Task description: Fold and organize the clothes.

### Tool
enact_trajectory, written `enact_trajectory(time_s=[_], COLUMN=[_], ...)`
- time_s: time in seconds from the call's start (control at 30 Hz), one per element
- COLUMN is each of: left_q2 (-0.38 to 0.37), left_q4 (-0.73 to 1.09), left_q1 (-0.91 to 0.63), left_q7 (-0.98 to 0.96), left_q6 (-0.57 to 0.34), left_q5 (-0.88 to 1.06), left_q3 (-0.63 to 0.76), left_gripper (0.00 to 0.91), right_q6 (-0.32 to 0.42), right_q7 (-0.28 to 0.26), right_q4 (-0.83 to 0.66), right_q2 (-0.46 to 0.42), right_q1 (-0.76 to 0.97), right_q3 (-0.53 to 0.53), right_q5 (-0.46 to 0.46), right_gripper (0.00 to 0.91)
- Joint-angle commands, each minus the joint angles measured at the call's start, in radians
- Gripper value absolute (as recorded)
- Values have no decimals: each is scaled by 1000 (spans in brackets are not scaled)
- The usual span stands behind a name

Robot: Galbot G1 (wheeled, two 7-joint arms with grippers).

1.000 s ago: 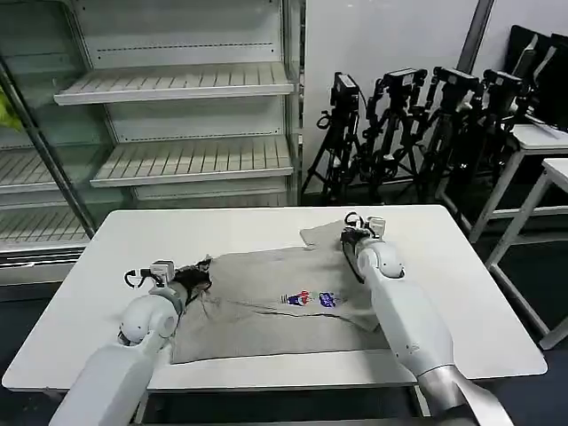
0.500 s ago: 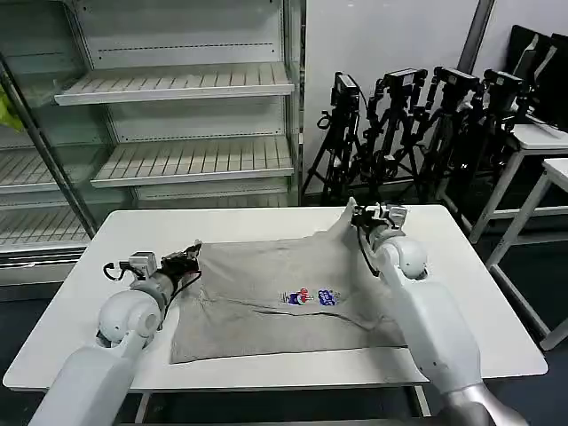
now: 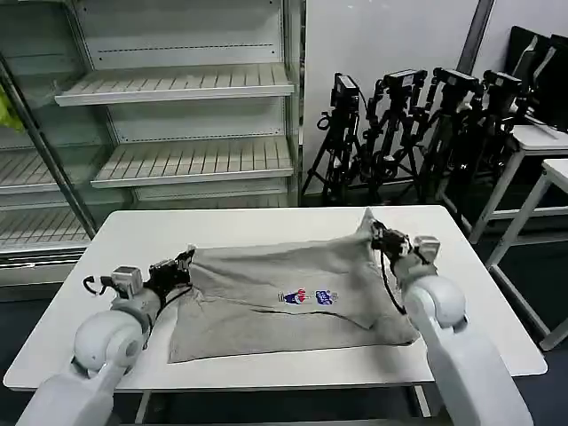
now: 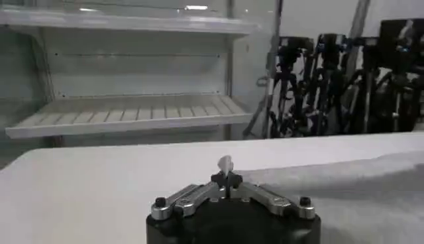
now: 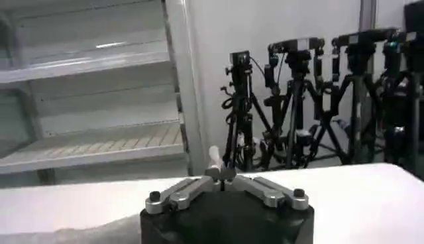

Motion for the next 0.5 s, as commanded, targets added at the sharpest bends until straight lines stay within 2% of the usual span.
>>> enact_trajectory(time_s=[0.03, 0.23, 0.33, 0.37, 0.4, 0.43, 0.5], left_q2=[15, 5, -7, -12, -14, -18, -24], left_q4=[-131, -108, -85, -70, -67, -59, -57], left_q1=[216, 285, 283, 278, 274, 271, 265], left_q7=[30, 61, 66, 67, 67, 67, 64], left_q6=[-1, -2, -2, -2, -2, -2, -2], left_q5=[71, 172, 216, 225, 228, 238, 244], left_q3=[-36, -14, 0, 4, 5, 6, 5], left_gripper=[10, 10, 10, 20, 474, 897, 907], right_q6=[7, 17, -7, -27, -38, -45, -64], right_q7=[-2, -3, 10, 15, 18, 22, 27], right_q4=[188, 154, 126, 121, 120, 121, 138], right_q2=[-28, -7, 5, 11, 13, 15, 21], right_q1=[-280, -348, -353, -355, -355, -355, -361], right_q3=[82, 100, 94, 93, 93, 92, 92], right_q5=[-31, -80, -96, -94, -94, -95, -97], right_gripper=[0, 0, 20, 433, 907, 907, 907])
